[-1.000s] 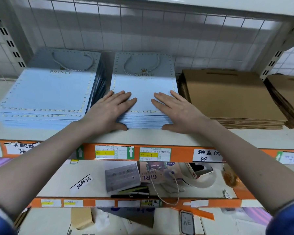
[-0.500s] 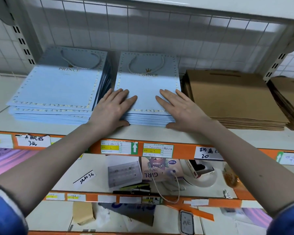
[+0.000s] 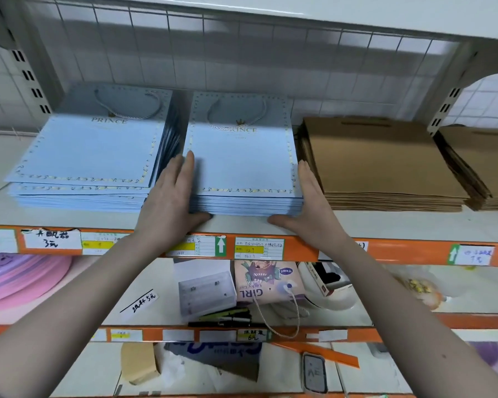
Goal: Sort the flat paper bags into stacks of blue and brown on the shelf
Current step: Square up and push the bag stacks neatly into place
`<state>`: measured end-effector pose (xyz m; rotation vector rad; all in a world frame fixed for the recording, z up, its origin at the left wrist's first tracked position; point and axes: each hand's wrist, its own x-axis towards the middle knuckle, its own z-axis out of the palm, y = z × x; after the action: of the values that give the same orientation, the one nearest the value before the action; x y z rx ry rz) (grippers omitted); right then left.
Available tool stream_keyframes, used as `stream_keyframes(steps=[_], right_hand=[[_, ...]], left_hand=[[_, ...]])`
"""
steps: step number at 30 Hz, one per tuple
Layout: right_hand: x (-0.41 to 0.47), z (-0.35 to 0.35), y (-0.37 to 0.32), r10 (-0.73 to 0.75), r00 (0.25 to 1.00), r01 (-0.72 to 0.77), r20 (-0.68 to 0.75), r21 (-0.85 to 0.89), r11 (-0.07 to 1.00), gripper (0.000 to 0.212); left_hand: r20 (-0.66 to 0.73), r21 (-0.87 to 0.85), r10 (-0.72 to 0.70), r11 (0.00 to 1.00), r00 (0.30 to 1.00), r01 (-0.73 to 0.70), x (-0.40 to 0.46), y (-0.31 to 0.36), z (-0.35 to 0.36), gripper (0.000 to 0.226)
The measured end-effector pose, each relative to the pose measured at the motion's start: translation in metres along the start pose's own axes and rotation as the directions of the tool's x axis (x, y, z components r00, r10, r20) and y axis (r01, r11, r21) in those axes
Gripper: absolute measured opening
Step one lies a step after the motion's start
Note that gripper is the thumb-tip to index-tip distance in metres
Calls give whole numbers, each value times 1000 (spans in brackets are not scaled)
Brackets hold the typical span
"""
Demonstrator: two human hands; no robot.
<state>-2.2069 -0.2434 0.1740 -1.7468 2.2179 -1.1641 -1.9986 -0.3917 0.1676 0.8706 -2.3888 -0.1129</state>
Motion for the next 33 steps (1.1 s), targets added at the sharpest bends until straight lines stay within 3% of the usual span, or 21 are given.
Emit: stream_keyframes(steps=[3,7,12,20,27,33], right_hand=[[-5,-1,4,94,995,-89,-15,208,974,98],[-5,-1,7,207,977,-213,54,343,915,112],[-12,-4,11,218,969,-243,112,321,916,75],[-20,-4,6,269,951,-305,154,321,896,80],[-22,-9,5,261,945,-319,198,371,872,72],[-25,-12,4,246,944,-322,222,436,841,70]], left_hand=[[6,-102,-103,989,995,103,-10,1,1,119],[56,-226,-227,946,972,234,-18,3,3,123],[149,-350,-271,885,951,307,-18,7,1,117],[217,-429,-258,841,942,329,-16,6,-4,75],[274,-478,-263,798,925,368,-14,3,-5,70],[267,-466,-225,821,937,330,-15,8,-8,84]])
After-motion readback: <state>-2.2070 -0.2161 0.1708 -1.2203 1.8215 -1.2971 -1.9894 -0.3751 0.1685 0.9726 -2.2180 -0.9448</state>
